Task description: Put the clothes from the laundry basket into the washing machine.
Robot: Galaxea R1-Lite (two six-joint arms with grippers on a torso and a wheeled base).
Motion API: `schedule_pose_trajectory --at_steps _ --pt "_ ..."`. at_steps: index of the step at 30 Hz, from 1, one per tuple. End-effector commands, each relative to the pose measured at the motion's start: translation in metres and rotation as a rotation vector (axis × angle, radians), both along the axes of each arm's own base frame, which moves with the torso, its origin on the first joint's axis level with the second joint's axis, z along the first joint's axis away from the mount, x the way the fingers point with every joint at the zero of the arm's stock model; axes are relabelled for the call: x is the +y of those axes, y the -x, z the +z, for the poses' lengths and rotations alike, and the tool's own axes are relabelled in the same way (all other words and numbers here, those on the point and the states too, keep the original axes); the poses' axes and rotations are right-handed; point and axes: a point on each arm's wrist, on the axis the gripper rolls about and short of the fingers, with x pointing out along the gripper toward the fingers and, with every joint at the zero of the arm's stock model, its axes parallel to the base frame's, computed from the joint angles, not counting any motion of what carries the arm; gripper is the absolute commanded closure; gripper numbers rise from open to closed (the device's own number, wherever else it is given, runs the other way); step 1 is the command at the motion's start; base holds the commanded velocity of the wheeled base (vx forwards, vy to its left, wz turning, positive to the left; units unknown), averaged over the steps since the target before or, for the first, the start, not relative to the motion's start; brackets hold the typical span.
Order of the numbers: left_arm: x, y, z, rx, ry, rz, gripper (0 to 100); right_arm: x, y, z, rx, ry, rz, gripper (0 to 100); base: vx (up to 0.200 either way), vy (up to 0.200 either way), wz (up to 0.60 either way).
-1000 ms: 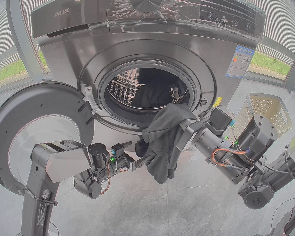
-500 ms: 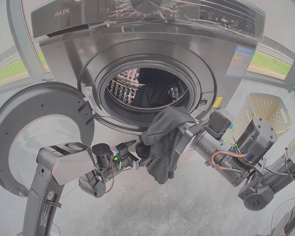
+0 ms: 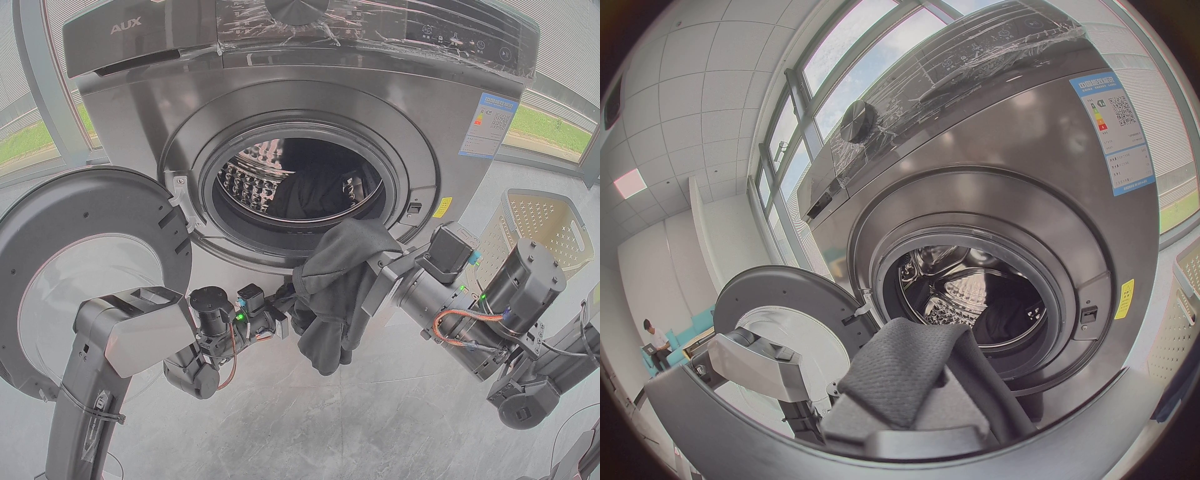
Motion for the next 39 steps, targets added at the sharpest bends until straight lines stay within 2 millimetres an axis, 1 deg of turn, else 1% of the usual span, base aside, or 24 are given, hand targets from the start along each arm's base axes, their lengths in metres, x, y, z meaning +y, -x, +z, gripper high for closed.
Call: schedule_pose_trajectory --at_steps 1,2,4,5,6,8,10,11,12,13,16,18,19,22,24,25,26,30,31,34,37,39 --pt "0.007 0.014 0.038 -0.015 0.038 -0.002 100 -0.01 0.005 0.002 0.002 0.002 -0.006 100 0.0 0.0 0.0" --pt "0.01 0.022 0.049 -0.012 0.043 -0.003 100 -0.012 0.008 0.001 0.008 0.007 -0.006 100 0.0 0.0 0.0" --pt "0.012 0.027 0.055 -0.011 0.046 -0.003 100 -0.014 0.009 -0.001 0.013 0.01 -0.008 100 0.0 0.0 0.0" --pt "0.019 0.043 0.07 -0.007 0.045 0.002 100 -0.018 0.013 -0.002 0.027 0.009 -0.005 100 0.0 0.0 0.0" --pt "0.022 0.049 0.076 -0.004 0.044 0.011 100 -0.02 0.014 -0.002 0.031 0.003 -0.007 100 0.0 0.0 0.0" --pt "0.028 0.071 0.091 0.003 0.045 0.028 100 -0.025 0.017 -0.001 0.038 -0.01 -0.012 100 0.0 0.0 0.0" --pt "0.029 0.074 0.093 0.005 0.044 0.028 100 -0.026 0.017 0.0 0.037 -0.013 -0.015 100 0.0 0.0 0.0" --pt "0.039 0.096 0.108 0.007 0.042 0.034 100 -0.036 0.014 0.001 0.029 -0.02 -0.048 100 0.0 0.0 0.0" --pt "0.042 0.101 0.112 0.005 0.043 0.034 100 -0.038 0.012 0.001 0.031 -0.018 -0.059 100 0.0 0.0 0.0" --pt "0.048 0.114 0.121 -0.003 0.045 0.035 100 -0.044 0.008 -0.001 0.035 -0.014 -0.084 100 0.0 0.0 0.0" --pt "0.06 0.137 0.139 -0.028 0.059 0.039 100 -0.049 0.004 -0.001 0.034 -0.014 -0.109 100 0.0 0.0 0.0" --pt "0.06 0.137 0.139 -0.028 0.059 0.039 100 -0.049 0.004 -0.001 0.034 -0.014 -0.109 100 0.0 0.0 0.0" --pt "0.073 0.159 0.154 -0.055 0.077 0.061 100 -0.054 0.0 0.0 0.029 -0.02 -0.128 100 0.0 0.0 0.0" --pt "0.08 0.176 0.164 -0.054 0.119 0.084 100 -0.058 -0.004 0.003 0.022 -0.03 -0.148 100 0.0 0.0 0.0" --pt "0.082 0.179 0.168 -0.055 0.143 0.083 100 -0.059 -0.005 0.003 0.025 -0.039 -0.155 100 0.0 0.0 0.0" --pt "0.082 0.182 0.176 -0.069 0.174 0.076 100 -0.061 -0.007 0.003 0.033 -0.054 -0.161 100 0.0 0.0 0.0" --pt "0.082 0.182 0.177 -0.072 0.177 0.075 100 -0.062 -0.007 0.003 0.035 -0.058 -0.164 100 0.0 0.0 0.0" --pt "0.08 0.178 0.191 -0.127 0.208 0.078 100 -0.072 -0.014 0.001 0.051 -0.069 -0.203 100 0.0 0.0 0.0" --pt "0.081 0.177 0.2 -0.153 0.233 0.094 100 -0.077 -0.018 0.0 0.055 -0.074 -0.224 100 0.0 0.0 0.0" --pt "0.081 0.176 0.208 -0.181 0.255 0.115 100 -0.083 -0.022 0.002 0.048 -0.083 -0.246 100 0.0 0.0 0.0" --pt "0.083 0.18 0.214 -0.203 0.269 0.118 100 -0.082 -0.022 0.003 0.05 -0.092 -0.243 100 0.0 0.0 0.0" --pt "0.084 0.182 0.215 -0.206 0.27 0.117 100 -0.082 -0.022 0.004 0.046 -0.095 -0.238 100 0.0 0.0 0.0"
